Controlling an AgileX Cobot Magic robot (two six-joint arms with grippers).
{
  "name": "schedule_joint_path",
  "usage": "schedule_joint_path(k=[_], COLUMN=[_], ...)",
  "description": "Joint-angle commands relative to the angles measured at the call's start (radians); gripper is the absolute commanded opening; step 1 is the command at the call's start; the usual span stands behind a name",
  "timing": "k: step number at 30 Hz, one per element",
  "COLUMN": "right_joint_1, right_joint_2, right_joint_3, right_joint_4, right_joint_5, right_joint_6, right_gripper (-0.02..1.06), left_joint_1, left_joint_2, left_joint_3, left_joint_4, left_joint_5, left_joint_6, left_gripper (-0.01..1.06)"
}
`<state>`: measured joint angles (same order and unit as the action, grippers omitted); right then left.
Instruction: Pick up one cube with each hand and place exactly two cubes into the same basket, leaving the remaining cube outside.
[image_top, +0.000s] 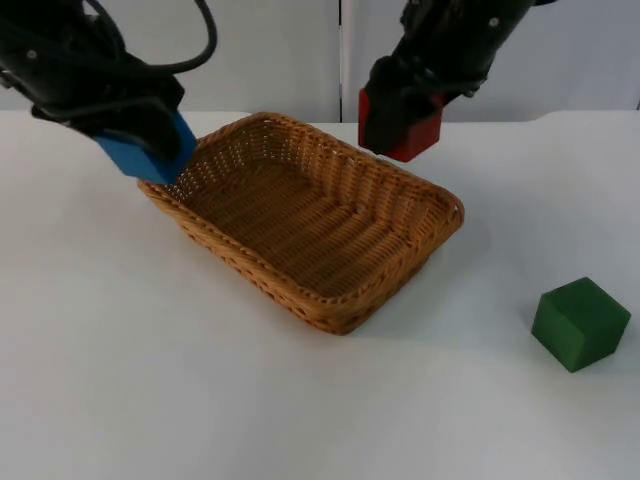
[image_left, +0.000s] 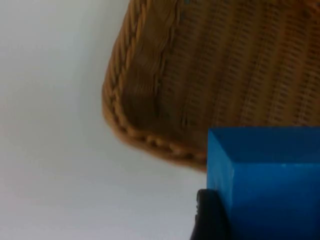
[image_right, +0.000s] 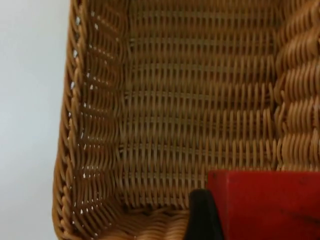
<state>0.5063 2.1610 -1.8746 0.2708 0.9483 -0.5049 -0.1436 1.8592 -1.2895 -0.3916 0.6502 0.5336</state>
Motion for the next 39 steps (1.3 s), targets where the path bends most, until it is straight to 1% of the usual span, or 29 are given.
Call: schedule_joint_path(k=[1, 6, 7, 10, 16, 18, 22, 24, 26, 32, 39], right_joint_1=[0.005, 0.007, 0.007, 0.007, 0.007, 0.007, 0.007, 0.007, 0.007, 0.007, 0.007], right_joint_2=[-0.014, -0.012, -0.012, -0.003, 0.045, 0.049, 0.100, 0.104, 0.132, 0.172, 0.217], right_joint_3=[0.002, 0.002, 0.002, 0.002, 0.002, 0.002, 0.002, 0.002, 0.002, 0.002, 0.002], right_joint_4=[0.003, 0.003, 0.003, 0.025, 0.029, 0.029, 0.096, 0.106, 0.166, 0.185, 0.185], right_joint_5=[-0.019, -0.042, -0.042, -0.079, -0.126, -0.131, -0.166, -0.169, -0.179, -0.222, -0.243], right_joint_6=[0.004, 0.014, 0.014, 0.014, 0.014, 0.014, 0.001, -0.006, -0.045, -0.047, -0.049], right_gripper=[0.00, 0.00, 0.00, 0.00, 0.00, 0.00, 0.00, 0.00, 0.00, 0.00, 0.00], left_joint_1=[-0.011, -0.011, -0.011, -0.024, -0.054, -0.054, -0.054, -0.054, -0.054, -0.054, -0.054], left_joint_2=[0.022, 0.102, 0.102, 0.147, 0.219, 0.223, 0.245, 0.249, 0.265, 0.298, 0.336], left_joint_3=[-0.039, -0.126, -0.126, -0.172, -0.229, -0.231, -0.233, -0.233, -0.233, -0.233, -0.233], left_joint_4=[-0.035, -0.115, -0.115, -0.179, -0.195, -0.195, -0.203, -0.203, -0.203, -0.203, -0.203], left_joint_5=[-0.001, 0.001, 0.001, 0.011, 0.005, 0.006, -0.016, -0.020, -0.044, -0.095, -0.114], left_joint_6=[0.015, 0.072, 0.072, 0.128, 0.172, 0.177, 0.196, 0.196, 0.202, 0.202, 0.212], left_gripper=[0.00, 0.00, 0.00, 0.00, 0.00, 0.00, 0.00, 0.00, 0.00, 0.00, 0.00])
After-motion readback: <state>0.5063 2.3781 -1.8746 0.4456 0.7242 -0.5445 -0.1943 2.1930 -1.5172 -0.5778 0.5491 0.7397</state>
